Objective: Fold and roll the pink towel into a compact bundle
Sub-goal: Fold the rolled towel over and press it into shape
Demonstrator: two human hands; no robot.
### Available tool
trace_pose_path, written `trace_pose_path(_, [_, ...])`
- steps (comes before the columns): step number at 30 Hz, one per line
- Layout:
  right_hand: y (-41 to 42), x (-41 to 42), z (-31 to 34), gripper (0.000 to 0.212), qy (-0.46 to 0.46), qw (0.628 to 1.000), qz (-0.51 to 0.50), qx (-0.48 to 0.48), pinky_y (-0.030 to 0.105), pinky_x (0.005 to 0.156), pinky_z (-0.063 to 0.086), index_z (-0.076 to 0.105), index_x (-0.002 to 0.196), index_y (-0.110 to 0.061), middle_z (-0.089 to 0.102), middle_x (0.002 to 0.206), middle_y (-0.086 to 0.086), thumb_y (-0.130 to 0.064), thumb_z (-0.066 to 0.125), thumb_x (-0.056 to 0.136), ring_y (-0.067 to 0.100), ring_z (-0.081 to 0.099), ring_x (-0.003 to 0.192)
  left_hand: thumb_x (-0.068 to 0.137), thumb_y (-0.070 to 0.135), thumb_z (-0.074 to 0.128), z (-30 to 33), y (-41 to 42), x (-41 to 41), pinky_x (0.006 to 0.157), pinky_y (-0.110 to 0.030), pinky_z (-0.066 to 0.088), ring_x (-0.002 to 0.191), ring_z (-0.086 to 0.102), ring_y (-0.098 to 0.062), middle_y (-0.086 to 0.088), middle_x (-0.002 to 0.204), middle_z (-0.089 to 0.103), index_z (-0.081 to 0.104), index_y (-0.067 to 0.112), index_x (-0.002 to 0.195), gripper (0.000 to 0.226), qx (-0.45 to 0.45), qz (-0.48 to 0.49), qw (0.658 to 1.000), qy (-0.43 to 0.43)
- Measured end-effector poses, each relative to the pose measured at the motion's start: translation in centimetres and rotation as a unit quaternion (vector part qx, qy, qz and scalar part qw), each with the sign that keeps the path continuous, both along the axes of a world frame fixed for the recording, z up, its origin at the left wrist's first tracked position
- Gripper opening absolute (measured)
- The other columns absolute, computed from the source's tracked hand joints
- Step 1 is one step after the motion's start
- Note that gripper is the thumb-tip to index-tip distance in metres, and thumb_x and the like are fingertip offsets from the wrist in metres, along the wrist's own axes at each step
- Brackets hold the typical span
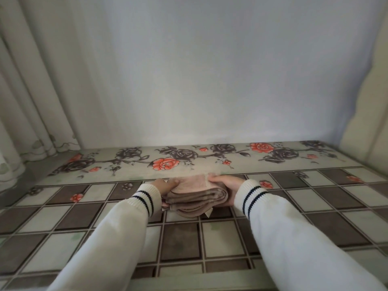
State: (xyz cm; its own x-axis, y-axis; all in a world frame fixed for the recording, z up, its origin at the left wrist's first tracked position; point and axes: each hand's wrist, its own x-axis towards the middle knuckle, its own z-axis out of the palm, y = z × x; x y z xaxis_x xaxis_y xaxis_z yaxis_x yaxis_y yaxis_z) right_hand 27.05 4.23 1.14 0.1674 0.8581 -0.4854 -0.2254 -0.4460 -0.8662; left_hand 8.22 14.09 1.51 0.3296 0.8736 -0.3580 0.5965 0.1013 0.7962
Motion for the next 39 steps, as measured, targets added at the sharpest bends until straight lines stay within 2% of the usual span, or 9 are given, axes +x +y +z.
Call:
trace_pose_path(6, [0.3, -0.9, 0.1, 0.018, -0.064, 0.998, 0.006, 0.022, 0.042, 0.097, 0.048, 0.062, 0.092, -0.008, 0.066, 0.095, 0.015, -0.024, 0.064, 0.084, 0.031, 0.061, 0.094, 0.09, 0.038, 0.054, 0.2, -0.4, 0.0, 0.028, -0.019, 0.046, 0.049, 0.054, -0.024, -0.015, 0.074, 0.054, 0.045, -0.004, 0.125, 0.056, -0.011, 0.004, 1.0, 0.005])
trace_pose_path(8, [0.2, -0.9, 0.4, 0.015, -0.077, 0.996, -0.015, 0.041, 0.045, 0.103, 0.044, 0.061, 0.088, -0.008, 0.061, 0.094, 0.014, -0.02, 0.066, 0.081, 0.03, 0.06, 0.091, 0.091, 0.038, 0.052, 0.4, -0.5, 0.0, 0.027, -0.016, 0.043, 0.05, 0.053, -0.022, -0.013, 0.073, 0.053, 0.046, -0.004, 0.125, 0.055, -0.011, 0.0, 1.0, -0.005])
trace_pose_path(14, [0.2, -0.9, 1.9, 0.006, 0.019, 0.993, -0.055, 0.107, 0.035, 0.064, 0.057, 0.059, 0.087, -0.001, 0.063, 0.078, 0.018, -0.005, 0.062, 0.083, 0.025, 0.064, 0.059, 0.09, 0.055, 0.04, 0.7, 0.0, 0.3, 0.056, -0.023, 0.045, 0.063, 0.057, -0.025, -0.015, 0.089, 0.066, 0.056, 0.002, 0.116, 0.061, -0.025, -0.01, 0.999, -0.031])
trace_pose_path(17, [0.5, -0.9, 3.0, 0.007, 0.034, 0.989, -0.063, 0.129, 0.024, 0.043, 0.055, 0.058, 0.08, -0.004, 0.066, 0.064, 0.013, -0.006, 0.058, 0.086, 0.021, 0.065, 0.047, 0.087, 0.058, 0.044, 1.0, -0.2, 0.6, 0.045, -0.017, 0.046, 0.058, 0.055, -0.019, -0.005, 0.057, 0.067, 0.059, 0.012, 0.083, 0.049, -0.118, 0.023, 0.984, -0.133])
trace_pose_path(26, [0.3, 0.0, 4.5, 0.012, 0.044, 0.986, -0.047, 0.151, 0.018, 0.034, 0.047, 0.056, 0.079, -0.007, 0.068, 0.051, 0.008, -0.01, 0.054, 0.09, 0.018, 0.065, 0.04, 0.081, 0.065, 0.045, 1.8, 0.2, 1.3, 0.074, -0.028, 0.043, 0.072, 0.058, -0.02, -0.002, 0.076, 0.065, 0.055, 0.02, 0.081, 0.046, -0.171, 0.016, 0.968, -0.185])
trace_pose_path(30, [0.5, 0.9, 4.1, 0.008, 0.025, 0.987, -0.059, 0.144, 0.029, 0.046, 0.058, 0.059, 0.089, -0.003, 0.067, 0.079, 0.015, -0.01, 0.061, 0.086, 0.023, 0.067, 0.056, 0.084, 0.054, 0.051, 2.0, 0.2, 2.1, 0.066, -0.027, 0.047, 0.064, 0.063, -0.018, -0.001, 0.058, 0.071, 0.055, 0.019, 0.081, 0.035, -0.161, 0.013, 0.962, -0.222])
trace_pose_path(33, [0.7, 2.2, 4.0, 0.028, -0.052, 0.989, -0.07, 0.12, 0.03, 0.055, 0.059, 0.062, 0.101, -0.003, 0.07, 0.085, 0.016, -0.021, 0.068, 0.081, 0.025, 0.07, 0.063, 0.085, 0.046, 0.055, 2.7, 0.2, 2.9, 0.06, -0.031, 0.049, 0.068, 0.056, -0.021, -0.008, 0.072, 0.064, 0.054, 0.016, 0.082, 0.03, -0.15, 0.012, 0.959, -0.24])
trace_pose_path(36, [0.6, 3.8, 4.2, 0.065, -0.155, 0.979, -0.084, 0.101, 0.045, 0.097, 0.049, 0.055, 0.123, -0.001, 0.062, 0.122, 0.019, -0.037, 0.074, 0.072, 0.036, 0.06, 0.111, 0.082, 0.044, 0.061, 3.4, 0.5, 4.3, 0.054, -0.03, 0.053, 0.066, 0.058, -0.021, -0.007, 0.076, 0.062, 0.057, 0.016, 0.084, 0.028, -0.123, 0.009, 0.964, -0.235])
trace_pose_path(39, [0.1, 5.4, 4.9, 0.064, -0.181, 0.974, -0.102, 0.091, 0.048, 0.097, 0.048, 0.057, 0.119, 0.001, 0.062, 0.121, 0.02, -0.036, 0.077, 0.07, 0.037, 0.061, 0.108, 0.078, 0.048, 0.064, 4.0, 0.9, 5.9, 0.06, -0.031, 0.055, 0.072, 0.063, -0.027, -0.011, 0.089, 0.064, 0.058, 0.008, 0.112, 0.053, -0.053, 0.014, 0.975, -0.215])
